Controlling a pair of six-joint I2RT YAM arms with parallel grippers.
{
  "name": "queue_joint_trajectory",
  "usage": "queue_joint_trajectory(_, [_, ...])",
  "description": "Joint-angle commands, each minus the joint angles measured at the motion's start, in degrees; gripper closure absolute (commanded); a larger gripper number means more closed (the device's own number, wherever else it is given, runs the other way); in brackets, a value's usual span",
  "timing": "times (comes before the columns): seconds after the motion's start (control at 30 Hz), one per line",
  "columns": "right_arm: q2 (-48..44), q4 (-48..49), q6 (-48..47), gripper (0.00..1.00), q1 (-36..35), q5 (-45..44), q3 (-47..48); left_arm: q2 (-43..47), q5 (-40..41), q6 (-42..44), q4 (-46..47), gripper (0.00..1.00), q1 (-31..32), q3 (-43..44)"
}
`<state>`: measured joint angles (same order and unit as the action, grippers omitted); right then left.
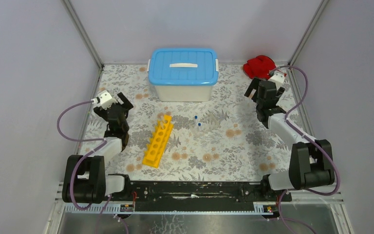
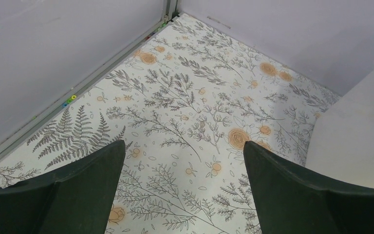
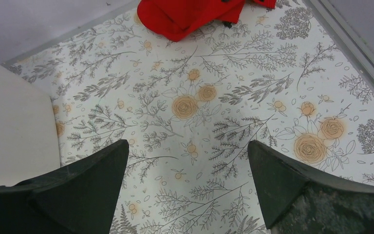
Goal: Organize the chemistry lab equipment
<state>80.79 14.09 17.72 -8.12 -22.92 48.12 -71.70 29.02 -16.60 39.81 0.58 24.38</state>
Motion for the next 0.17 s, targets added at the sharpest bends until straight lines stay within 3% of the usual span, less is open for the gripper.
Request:
queue_joint_trajectory(0.0, [-2.3, 3.77, 0.3, 0.01, -1.18, -1.91, 0.05, 0.99, 2.38, 0.17, 5.02, 0.01, -0.5, -0.96])
queue_joint_trajectory(0.13, [-2.58, 4.93, -0.36, 0.0, -2.41, -2.44, -0.5, 1.08, 2.36, -0.13, 4.09, 0.01, -0.49, -0.48])
